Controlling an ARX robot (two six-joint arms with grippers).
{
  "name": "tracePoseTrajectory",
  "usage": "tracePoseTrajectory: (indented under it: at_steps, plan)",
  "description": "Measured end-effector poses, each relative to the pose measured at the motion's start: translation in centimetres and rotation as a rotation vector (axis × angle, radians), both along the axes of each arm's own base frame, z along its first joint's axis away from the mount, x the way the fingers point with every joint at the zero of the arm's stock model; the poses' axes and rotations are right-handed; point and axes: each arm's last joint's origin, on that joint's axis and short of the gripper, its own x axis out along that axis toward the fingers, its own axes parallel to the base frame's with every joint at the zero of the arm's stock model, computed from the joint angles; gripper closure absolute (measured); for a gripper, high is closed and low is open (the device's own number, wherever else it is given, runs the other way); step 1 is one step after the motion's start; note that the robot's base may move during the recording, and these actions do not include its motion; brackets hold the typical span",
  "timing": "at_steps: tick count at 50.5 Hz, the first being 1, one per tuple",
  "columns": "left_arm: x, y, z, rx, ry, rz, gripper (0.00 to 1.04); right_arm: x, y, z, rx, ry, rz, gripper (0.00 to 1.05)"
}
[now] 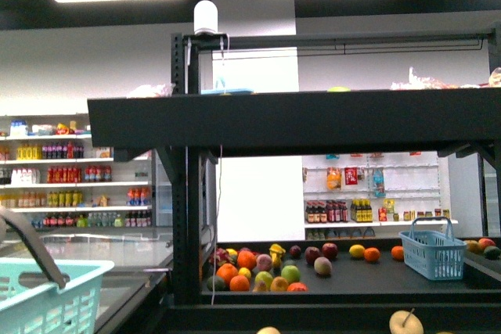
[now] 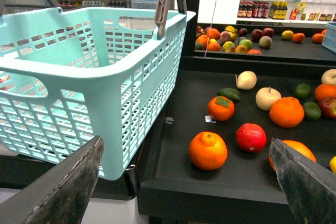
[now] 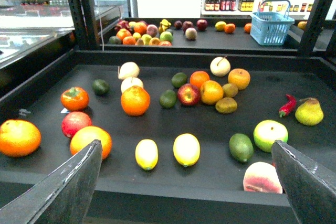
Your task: Pick lemon from shelf
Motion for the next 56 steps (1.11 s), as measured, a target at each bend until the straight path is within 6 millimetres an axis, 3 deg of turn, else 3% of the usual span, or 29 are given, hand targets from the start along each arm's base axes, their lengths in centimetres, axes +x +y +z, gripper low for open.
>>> tracePoseTrajectory:
  at_steps: [20,28,31,36,41,49,56]
  plan:
    - [0.0,0.0,0.0,0.000,0.000,0.000,0.08,0.0,0.0,0.0,0.000,-0.001,0.000,0.08]
    - [0.5,-0.3,-0.1,-0.331,0.217,0.003,0.08,0.0,0.0,0.0,0.000,-0.001,0.003,0.08]
    - [0.9,-0.2,1.1,-0.483,0.219,-0.026,0.08,0.0,0.0,0.0,0.000,0.000,0.002,0.08]
    - [2.8,1.2,6.5,-0.834,0.155,-0.101,0.08,0.0,0.0,0.0,0.000,-0.001,0.002,0.08]
    - [4.7,2.9,9.2,-0.998,0.144,-0.094,0.08,0.0,0.0,0.0,0.000,-0.001,0.002,0.08]
    - [7.7,6.1,11.9,-1.158,0.109,-0.049,0.08,0.0,0.0,0.0,0.000,-0.001,0.002,0.08]
    - [10.7,8.6,11.9,-1.283,0.114,0.021,0.08,0.0,0.0,0.0,0.000,-0.001,0.002,0.08]
